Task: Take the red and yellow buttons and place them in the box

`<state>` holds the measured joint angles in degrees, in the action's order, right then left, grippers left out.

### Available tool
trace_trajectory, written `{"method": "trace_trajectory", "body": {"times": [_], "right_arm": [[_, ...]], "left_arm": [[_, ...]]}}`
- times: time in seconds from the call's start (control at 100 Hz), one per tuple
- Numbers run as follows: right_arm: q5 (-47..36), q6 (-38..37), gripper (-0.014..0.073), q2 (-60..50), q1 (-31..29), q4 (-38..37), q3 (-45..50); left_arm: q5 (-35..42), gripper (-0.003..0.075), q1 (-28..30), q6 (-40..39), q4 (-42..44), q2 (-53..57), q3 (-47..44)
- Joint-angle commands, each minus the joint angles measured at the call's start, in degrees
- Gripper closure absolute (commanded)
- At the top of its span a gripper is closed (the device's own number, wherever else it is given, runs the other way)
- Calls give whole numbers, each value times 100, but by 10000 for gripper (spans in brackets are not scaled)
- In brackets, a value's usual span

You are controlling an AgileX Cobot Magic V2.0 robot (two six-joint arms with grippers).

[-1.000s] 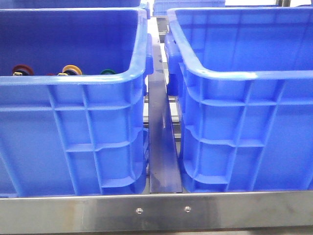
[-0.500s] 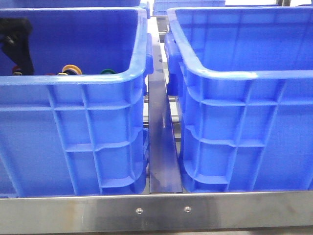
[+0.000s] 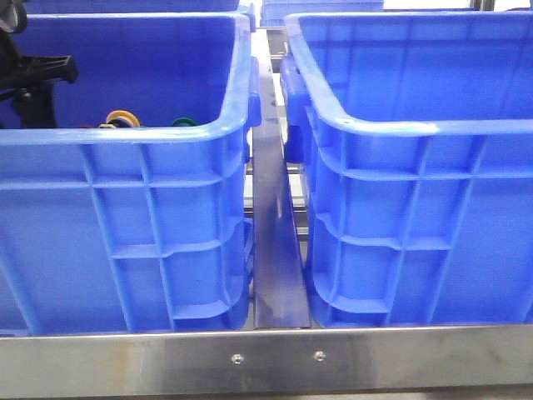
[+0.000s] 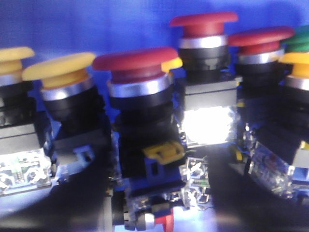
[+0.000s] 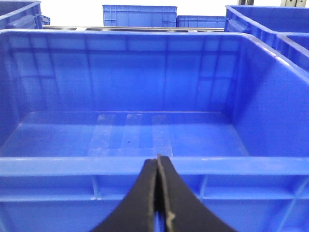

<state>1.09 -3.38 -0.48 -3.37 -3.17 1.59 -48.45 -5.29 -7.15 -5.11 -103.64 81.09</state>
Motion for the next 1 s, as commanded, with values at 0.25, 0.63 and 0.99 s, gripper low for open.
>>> {"method": "trace_trajectory", "body": {"times": [0.25, 0.63, 0.99], "right_arm": [[-435, 0, 665, -122, -1, -47, 29], [-435, 0, 665, -122, -1, -47, 29], [-435, 0, 665, -122, -1, -47, 29]], "left_arm": [[241, 741, -47, -16, -34, 462, 154], [1605, 741, -458, 144, -45, 1993, -1125], [1811, 741, -1628, 351, -143, 2809, -1438]]}}
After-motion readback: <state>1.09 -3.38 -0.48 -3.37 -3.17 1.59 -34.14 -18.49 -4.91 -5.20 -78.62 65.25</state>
